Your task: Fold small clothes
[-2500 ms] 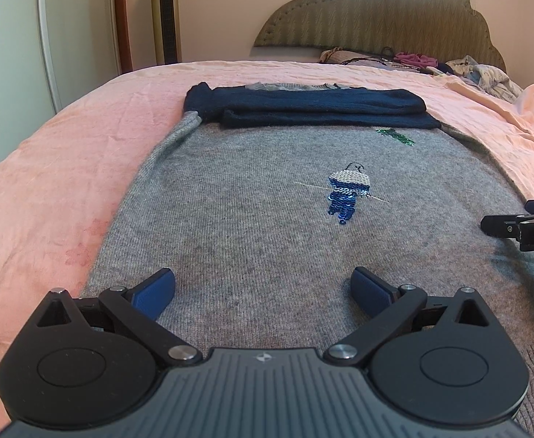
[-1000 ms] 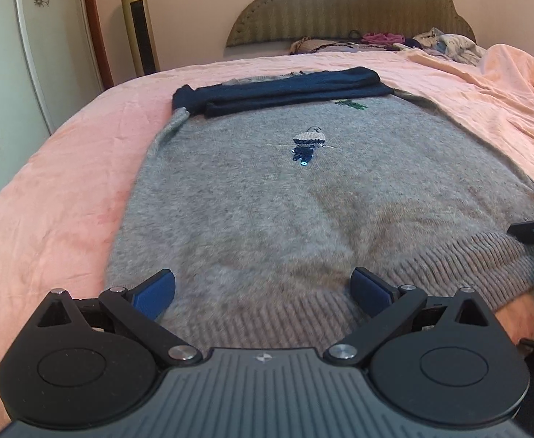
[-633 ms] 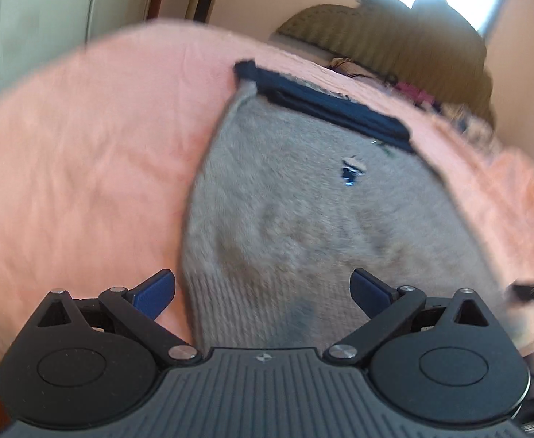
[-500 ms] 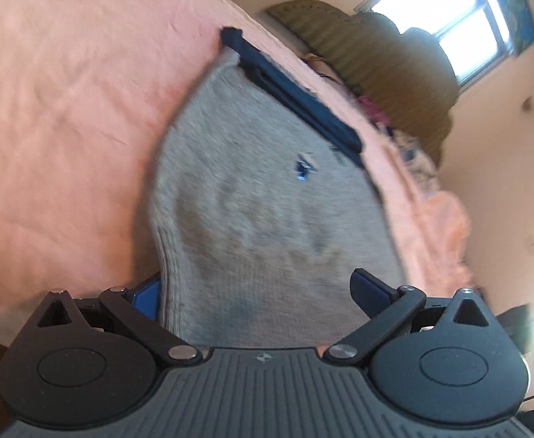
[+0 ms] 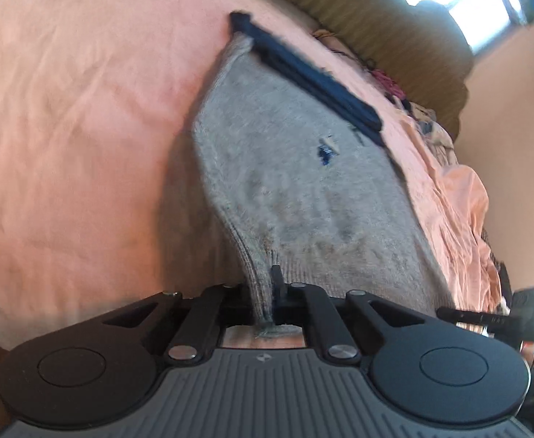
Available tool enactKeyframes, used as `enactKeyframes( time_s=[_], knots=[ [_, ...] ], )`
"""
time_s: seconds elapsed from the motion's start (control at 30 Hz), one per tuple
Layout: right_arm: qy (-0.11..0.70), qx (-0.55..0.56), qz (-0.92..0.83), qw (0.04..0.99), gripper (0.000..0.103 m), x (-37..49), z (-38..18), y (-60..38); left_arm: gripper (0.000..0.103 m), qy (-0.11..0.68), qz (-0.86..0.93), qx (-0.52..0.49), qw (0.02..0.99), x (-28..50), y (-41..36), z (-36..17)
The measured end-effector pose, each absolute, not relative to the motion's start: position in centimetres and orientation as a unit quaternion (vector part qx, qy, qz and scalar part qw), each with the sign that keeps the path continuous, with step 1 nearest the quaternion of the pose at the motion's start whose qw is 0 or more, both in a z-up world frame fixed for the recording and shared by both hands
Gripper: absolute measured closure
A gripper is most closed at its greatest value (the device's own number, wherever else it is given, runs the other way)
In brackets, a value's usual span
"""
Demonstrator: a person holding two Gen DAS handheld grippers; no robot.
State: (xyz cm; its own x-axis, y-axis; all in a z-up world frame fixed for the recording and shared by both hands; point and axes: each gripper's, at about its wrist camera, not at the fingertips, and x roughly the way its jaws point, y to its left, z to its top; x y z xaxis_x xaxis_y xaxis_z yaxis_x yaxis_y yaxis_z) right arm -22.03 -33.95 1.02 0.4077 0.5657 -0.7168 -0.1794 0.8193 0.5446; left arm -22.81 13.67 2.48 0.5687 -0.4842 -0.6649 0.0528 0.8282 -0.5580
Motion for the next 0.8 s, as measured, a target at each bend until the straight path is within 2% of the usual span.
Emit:
enactKeyframes(
  time_s=[0.1, 0.23, 0.3, 0.37, 0.4, 0.43, 0.47, 0.5, 0.53, 0.6, 0.7, 0.8],
  knots=[
    [0.49, 0.162, 0.234, 0.824, 0.089, -22.9, 2.7, -34.8, 0.098, 0.434, -0.162, -0.208, 0.861, -23.4, 14.1, 3.7],
    [0.517, 0.158, 0.219, 0.812, 0.089, -22.4, 1.0, -35.6, 0.097, 0.472, -0.144, -0.2, 0.846, -22.9, 14.4, 1.4],
    [0.518, 0.165, 0.217, 0.811, 0.085, -22.4, 1.0, -35.5, 0.093, 0.476, -0.156, -0.201, 0.842, -23.2, 15.0, 2.0],
    [0.515, 0.167, 0.223, 0.81, 0.062, -22.5, 1.8, -35.7, 0.082, 0.468, -0.156, -0.184, 0.85, -23.7, 15.9, 3.4],
    [0.501, 0.164, 0.216, 0.822, 0.035, -22.8, 2.7, -35.8, 0.068, 0.453, -0.143, -0.173, 0.863, -23.9, 16.4, 4.5],
    [0.482, 0.156, 0.202, 0.838, 0.01, -22.9, 3.7, -36.0, 0.044, 0.43, -0.129, -0.167, 0.878, -24.0, 16.7, 5.8],
    [0.456, 0.153, 0.187, 0.857, 0.002, -22.6, 4.7, -36.1, 0.03, 0.393, -0.114, -0.162, 0.898, -24.0, 16.8, 7.3],
    [0.431, 0.156, 0.177, 0.871, 0.002, -22.4, 5.6, -36.1, 0.015, 0.34, -0.097, -0.154, 0.923, -24.0, 16.3, 8.9],
    [0.408, 0.16, 0.172, 0.882, 0.002, -21.5, 6.5, -35.9, 0.014, 0.291, -0.089, -0.146, 0.941, -23.7, 15.4, 10.0],
    [0.367, 0.158, 0.165, 0.902, 0.002, -19.7, 7.6, -34.4, 0.014, 0.256, -0.088, -0.133, 0.953, -21.5, 12.3, 10.7],
    [0.33, 0.142, 0.154, 0.92, 0.0, -15.3, 7.4, -29.8, 0.014, 0.274, -0.075, -0.115, 0.952, -16.8, 6.3, 8.4],
    [0.349, 0.107, 0.138, 0.921, 0.0, -10.9, 5.0, -25.2, 0.014, 0.323, -0.053, -0.061, 0.943, -13.2, 1.5, 4.8]
  ],
)
